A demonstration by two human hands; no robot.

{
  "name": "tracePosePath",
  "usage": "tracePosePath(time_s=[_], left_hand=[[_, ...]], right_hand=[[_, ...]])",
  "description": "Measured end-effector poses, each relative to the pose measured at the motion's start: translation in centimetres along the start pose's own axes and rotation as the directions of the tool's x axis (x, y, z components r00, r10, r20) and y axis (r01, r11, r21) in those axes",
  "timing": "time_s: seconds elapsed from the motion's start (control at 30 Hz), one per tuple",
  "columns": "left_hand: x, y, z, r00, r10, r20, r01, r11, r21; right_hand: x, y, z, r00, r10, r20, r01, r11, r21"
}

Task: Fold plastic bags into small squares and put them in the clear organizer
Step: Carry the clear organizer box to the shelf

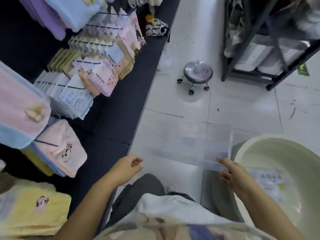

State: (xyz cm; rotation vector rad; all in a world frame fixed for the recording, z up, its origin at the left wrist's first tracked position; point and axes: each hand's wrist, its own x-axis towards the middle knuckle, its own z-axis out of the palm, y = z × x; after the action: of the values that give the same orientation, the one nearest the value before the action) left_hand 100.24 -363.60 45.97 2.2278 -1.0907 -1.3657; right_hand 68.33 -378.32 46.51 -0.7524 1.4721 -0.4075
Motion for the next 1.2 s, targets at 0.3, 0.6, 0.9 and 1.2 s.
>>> tracePosePath(time_s=[0.3, 0.6, 0.9, 1.2], left_hand=[[21.3, 9.7, -8.6, 0.995, -0.076, -0.061, 0.076, 0.997, -0.012], [43.9, 28.2, -20.5, 0.995, 0.065, -0.072, -0.063, 0.998, 0.027], [61.4, 41.4, -25.2, 0.983, 0.027, -0.181, -0.047, 0.993, -0.106], [66.9, 42.5, -23.4, 0.863, -0.443, -0.243, 0.209, 0.751, -0.626]], right_hand=[[19.1, -17.4, 3.9, 0.991, 0.126, 0.050, -0.130, 0.987, 0.091], [33.9, -36.2, 3.0, 0.998, 0.059, -0.026, -0.058, 0.997, 0.044], [51.9, -53.6, 2.9, 0.994, 0.096, 0.050, -0.089, 0.989, -0.122], [69.1, -74.7, 8.9, 0.963, 0.150, 0.226, -0.009, 0.850, -0.526]])
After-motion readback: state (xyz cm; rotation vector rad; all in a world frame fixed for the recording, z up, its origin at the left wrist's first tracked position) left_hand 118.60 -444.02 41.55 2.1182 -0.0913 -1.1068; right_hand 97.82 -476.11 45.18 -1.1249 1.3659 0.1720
